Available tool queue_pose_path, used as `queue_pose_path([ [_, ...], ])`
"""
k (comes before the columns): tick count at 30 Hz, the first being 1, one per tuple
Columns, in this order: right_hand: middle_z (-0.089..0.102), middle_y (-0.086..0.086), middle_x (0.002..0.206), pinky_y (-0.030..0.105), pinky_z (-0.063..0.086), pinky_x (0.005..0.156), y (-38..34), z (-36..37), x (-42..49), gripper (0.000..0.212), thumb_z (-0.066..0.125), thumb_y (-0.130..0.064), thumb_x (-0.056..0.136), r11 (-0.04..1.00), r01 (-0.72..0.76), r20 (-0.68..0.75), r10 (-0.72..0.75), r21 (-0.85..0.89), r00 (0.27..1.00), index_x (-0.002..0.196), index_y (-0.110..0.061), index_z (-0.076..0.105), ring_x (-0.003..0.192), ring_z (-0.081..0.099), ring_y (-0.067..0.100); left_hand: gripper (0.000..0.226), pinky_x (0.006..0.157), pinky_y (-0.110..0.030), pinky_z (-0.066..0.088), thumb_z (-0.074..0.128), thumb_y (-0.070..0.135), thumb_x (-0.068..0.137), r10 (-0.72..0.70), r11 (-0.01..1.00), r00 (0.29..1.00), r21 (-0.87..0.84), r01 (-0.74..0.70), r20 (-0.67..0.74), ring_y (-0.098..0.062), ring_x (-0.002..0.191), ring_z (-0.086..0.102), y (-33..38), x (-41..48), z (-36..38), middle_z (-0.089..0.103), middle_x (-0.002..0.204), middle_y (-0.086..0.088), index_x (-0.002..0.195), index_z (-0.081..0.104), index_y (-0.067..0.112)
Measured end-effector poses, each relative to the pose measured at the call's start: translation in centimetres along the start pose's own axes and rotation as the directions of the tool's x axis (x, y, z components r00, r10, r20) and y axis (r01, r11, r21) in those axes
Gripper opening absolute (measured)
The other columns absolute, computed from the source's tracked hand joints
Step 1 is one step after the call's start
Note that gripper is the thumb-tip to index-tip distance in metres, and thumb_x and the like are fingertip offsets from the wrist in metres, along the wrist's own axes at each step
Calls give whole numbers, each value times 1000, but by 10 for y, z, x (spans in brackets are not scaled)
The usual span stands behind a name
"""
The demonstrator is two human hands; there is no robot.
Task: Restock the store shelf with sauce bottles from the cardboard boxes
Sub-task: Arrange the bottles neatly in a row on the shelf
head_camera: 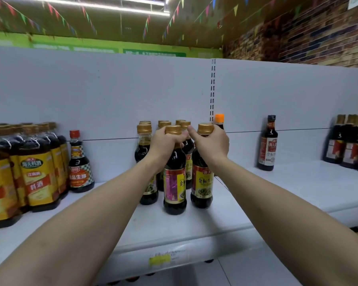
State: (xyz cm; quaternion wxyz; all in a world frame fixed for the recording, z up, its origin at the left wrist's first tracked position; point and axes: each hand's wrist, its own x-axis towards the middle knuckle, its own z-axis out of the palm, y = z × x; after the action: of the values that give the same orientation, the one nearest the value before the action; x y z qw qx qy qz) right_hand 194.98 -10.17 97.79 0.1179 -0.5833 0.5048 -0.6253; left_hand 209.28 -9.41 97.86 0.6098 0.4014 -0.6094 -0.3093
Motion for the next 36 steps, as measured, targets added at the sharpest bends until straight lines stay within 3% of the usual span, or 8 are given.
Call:
queue_pose_path([
  [5,70,-10,77,31,53,66,20,8,16,39,79,-63,78,997,10,69,-15,77,998,79,-26,65,75,67,10,35,75,-41,61,81,32,79,207,962,969,206,-177,-134,-19,84,72,-9,5,8,73,92,-1,106,64,17],
  [7,70,-11,83,30,53,67,24,10,18,48,76,-67,78,994,30,85,-38,101,996,93,-24,65,78,67,8,42,78,-35,61,81,37,80,345,903,917,338,-266,-199,-19,86,72,-16,4,8,70,97,0,111,56,23],
  [10,65,-15,84,33,51,74,28,14,20,51,60,-70,91,988,46,121,-64,150,991,115,-25,59,82,65,8,35,79,-7,40,80,32,87,582,663,797,661,-352,-159,-14,88,60,-18,2,8,66,102,-4,111,60,16],
  [14,62,-18,89,34,46,79,31,15,22,50,46,-66,100,980,86,167,-116,181,979,137,-33,51,88,61,11,52,78,-31,43,74,55,87,663,363,748,890,-277,-38,-22,94,58,-16,1,3,67,104,-5,115,63,13],
  [19,64,-15,87,28,42,71,34,15,24,39,48,-57,103,956,78,176,-131,282,976,125,-26,56,81,60,4,42,82,-44,40,68,48,90,761,67,639,965,-255,116,-34,96,61,-17,8,-5,73,95,-6,109,69,10],
  [23,65,-12,88,10,42,63,36,21,24,34,58,-49,102,935,83,143,-140,345,980,120,-21,61,76,59,-3,33,83,-45,36,65,45,93,797,-140,549,961,-238,251,-33,97,62,-18,14,-14,74,90,-3,102,69,13],
  [29,63,-17,86,6,41,66,36,35,21,27,59,-45,102,933,127,85,-164,337,983,119,-24,58,76,56,-18,28,80,-44,33,62,42,95,811,-255,492,949,-186,315,-30,92,62,-22,22,-18,74,87,1,97,69,15],
  [36,68,-5,96,35,54,81,36,47,18,23,57,-39,103,936,189,27,-206,296,978,124,-29,59,87,65,16,26,81,-43,30,61,41,97,813,-284,488,948,-145,318,-31,92,62,-27,27,-18,73,90,3,101,69,17],
])
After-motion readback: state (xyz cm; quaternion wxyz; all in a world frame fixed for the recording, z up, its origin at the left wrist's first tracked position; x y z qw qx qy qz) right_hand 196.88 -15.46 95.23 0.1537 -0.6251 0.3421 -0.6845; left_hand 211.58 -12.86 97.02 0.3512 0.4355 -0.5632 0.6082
